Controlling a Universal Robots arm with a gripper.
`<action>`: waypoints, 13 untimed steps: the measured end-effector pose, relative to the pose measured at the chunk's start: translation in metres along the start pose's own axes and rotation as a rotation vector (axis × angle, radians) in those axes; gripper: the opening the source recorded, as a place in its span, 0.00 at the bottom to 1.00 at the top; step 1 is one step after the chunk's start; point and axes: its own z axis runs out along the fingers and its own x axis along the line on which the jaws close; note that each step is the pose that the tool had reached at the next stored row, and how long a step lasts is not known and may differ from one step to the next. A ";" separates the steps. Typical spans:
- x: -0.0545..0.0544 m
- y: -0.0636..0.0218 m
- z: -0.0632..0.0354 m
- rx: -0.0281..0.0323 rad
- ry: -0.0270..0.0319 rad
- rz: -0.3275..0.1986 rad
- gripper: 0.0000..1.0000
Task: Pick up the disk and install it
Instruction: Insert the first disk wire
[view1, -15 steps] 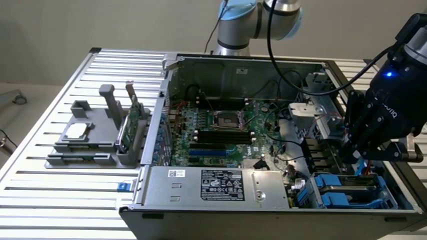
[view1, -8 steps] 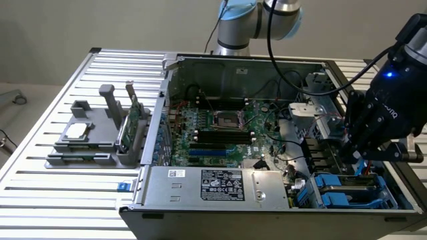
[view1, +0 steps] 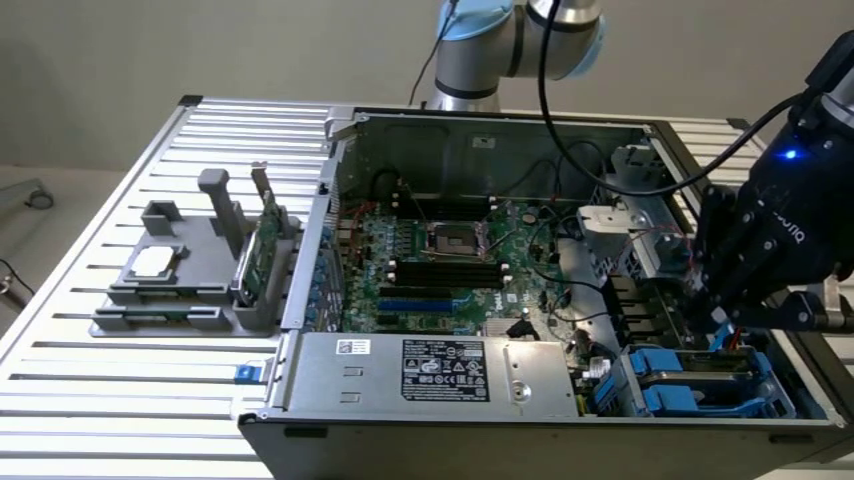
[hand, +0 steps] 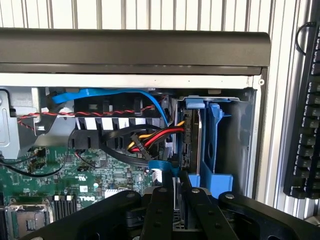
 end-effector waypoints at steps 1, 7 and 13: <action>-0.001 0.0000 0.0003 0.0003 0.0001 0.000 0.16; -0.004 0.0004 0.0039 0.0006 0.0015 0.000 0.16; -0.005 0.0014 0.0073 0.0012 0.0016 0.000 0.16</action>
